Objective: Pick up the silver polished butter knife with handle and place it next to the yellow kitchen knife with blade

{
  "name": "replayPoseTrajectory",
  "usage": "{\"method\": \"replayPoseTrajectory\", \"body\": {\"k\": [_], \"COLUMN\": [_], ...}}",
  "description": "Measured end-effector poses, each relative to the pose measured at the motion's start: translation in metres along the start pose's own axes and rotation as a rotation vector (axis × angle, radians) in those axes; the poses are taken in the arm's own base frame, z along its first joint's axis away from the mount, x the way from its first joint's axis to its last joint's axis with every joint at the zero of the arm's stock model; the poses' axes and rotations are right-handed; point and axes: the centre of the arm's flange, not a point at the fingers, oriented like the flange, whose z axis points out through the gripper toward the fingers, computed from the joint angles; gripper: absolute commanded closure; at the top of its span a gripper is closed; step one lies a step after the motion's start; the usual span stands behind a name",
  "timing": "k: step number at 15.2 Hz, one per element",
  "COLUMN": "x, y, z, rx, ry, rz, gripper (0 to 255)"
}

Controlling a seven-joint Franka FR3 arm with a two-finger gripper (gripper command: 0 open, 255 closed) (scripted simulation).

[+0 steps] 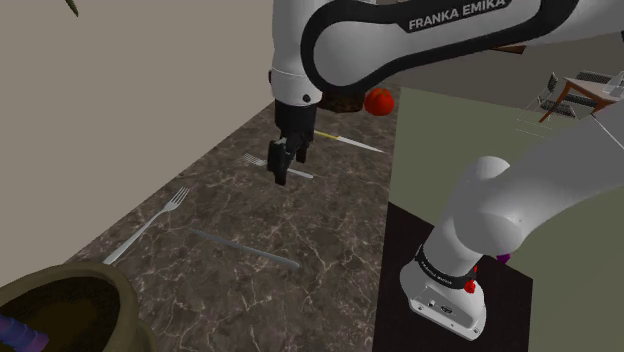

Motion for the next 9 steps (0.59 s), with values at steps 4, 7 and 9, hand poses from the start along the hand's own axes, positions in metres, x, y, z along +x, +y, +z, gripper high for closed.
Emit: {"method": "replayPoseTrajectory", "body": {"k": [4, 7, 9], "x": [0.013, 0.026, 0.031], "y": [-0.043, -0.073, -0.096], "z": [0.032, 0.052, 0.069], "rx": [-0.005, -0.008, -0.011], "ry": [-0.023, -0.040, -0.051], "rz": [-0.036, -0.063, -0.081], "gripper": [0, 0, 0]}}
